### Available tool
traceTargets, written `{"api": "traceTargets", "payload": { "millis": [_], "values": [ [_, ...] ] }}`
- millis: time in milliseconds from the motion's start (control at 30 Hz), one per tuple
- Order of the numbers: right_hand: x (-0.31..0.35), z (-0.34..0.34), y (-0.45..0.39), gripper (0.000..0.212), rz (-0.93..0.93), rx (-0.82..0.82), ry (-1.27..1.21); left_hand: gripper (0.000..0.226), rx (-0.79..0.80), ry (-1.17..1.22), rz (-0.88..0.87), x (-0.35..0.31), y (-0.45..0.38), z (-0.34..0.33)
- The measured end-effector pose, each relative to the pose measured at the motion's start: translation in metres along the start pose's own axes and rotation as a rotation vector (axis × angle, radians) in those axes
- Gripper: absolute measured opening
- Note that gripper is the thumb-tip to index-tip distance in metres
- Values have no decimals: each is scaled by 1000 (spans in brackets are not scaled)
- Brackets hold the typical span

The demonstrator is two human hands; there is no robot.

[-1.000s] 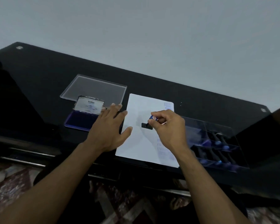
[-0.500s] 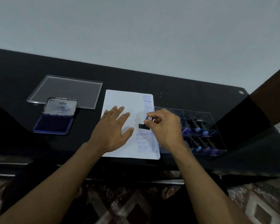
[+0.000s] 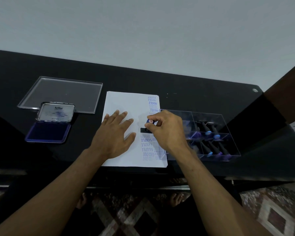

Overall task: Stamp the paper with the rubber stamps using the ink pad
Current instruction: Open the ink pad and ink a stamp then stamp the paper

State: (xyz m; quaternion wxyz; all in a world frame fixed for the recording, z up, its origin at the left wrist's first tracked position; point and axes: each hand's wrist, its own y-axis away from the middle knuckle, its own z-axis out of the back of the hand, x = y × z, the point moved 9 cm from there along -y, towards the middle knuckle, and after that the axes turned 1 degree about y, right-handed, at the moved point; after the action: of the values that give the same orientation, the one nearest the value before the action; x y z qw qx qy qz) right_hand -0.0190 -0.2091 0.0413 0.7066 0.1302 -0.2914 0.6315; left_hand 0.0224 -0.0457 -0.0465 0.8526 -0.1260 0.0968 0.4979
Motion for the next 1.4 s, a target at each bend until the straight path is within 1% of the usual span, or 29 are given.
{"api": "traceTargets", "payload": {
  "millis": [167,367,633,933,1133,1400],
  "values": [
    [0,-2,-2,24,3,0,19,69,-14,-8,-7,2,1,-3],
    [0,-6,-2,24,10,14,53,75,-27,4,-11,1,2,0],
    [2,-10,-3,23,15,33,113,71,-27,24,0,0,2,1],
    [4,-7,-5,19,-6,70,119,69,-21,10,13,1,1,0],
    [0,-7,-6,17,-47,83,73,68,-24,-9,7,1,2,-1],
    [-3,-6,-5,15,-52,79,63,75,-23,9,7,0,2,1]
  ]
}}
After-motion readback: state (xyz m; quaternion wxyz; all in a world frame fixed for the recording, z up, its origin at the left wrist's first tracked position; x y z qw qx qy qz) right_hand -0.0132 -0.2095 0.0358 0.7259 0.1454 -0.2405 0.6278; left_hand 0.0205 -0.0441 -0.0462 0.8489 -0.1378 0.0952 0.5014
